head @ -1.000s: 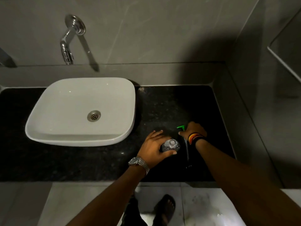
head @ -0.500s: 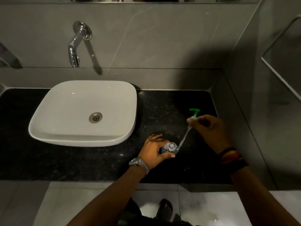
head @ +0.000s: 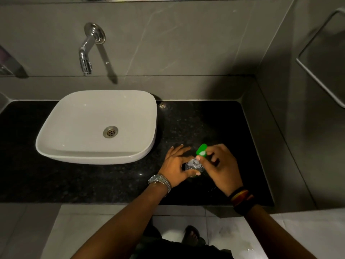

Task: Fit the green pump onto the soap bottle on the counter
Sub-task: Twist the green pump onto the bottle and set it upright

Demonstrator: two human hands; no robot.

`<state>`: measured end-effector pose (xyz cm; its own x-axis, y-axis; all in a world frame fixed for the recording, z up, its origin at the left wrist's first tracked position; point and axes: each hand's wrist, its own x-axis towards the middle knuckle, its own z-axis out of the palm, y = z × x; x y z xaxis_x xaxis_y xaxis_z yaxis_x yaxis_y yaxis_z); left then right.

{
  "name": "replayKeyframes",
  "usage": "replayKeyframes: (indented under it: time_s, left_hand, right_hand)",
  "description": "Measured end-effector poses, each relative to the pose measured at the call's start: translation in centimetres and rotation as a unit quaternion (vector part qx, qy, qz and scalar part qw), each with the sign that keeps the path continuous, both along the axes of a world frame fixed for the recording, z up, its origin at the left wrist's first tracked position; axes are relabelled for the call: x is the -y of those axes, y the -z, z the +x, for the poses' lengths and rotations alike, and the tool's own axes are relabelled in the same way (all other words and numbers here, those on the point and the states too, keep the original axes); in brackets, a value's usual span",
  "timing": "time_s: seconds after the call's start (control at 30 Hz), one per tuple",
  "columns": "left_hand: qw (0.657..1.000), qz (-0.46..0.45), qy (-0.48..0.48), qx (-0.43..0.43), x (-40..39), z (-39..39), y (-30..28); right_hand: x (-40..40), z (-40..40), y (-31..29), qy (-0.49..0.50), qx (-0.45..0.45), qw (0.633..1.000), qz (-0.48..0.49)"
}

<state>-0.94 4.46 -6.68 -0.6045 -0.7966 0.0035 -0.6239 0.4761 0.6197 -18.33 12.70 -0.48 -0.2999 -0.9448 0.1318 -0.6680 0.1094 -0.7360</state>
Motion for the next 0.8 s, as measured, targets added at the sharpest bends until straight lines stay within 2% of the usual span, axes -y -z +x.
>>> replayKeyframes:
  time_s: [0.17, 0.27, 0.43, 0.5, 0.8]
  left_hand:
    - [1.000, 0.004, 0.007, 0.014, 0.0, 0.0, 0.0]
    - [1.000, 0.005, 0.006, 0.010, 0.1, 0.0, 0.0]
    - [1.000, -0.005, 0.011, 0.005, 0.2, 0.1, 0.2]
    - [1.000, -0.005, 0.014, 0.012, 0.3, 0.0, 0.1]
    - [0.999, -0.001, 0.022, 0.032, 0.3, 0.1, -0.5]
  right_hand:
    - [-0.1, 0.9, 2.6, -0.040, -0.054, 0.997, 0.030]
    - [0.1, 0.9, 2.6, -0.007, -0.090, 0.996, 0.029]
    - [0.4, 1.2, 2.3, 0.035, -0.075, 0.994, 0.066]
    - [0.5, 1.1, 2.3, 0.016, -0.060, 0.996, 0.069]
    - [0.4, 0.1, 2.7, -0.083, -0.103, 0.991, 0.026]
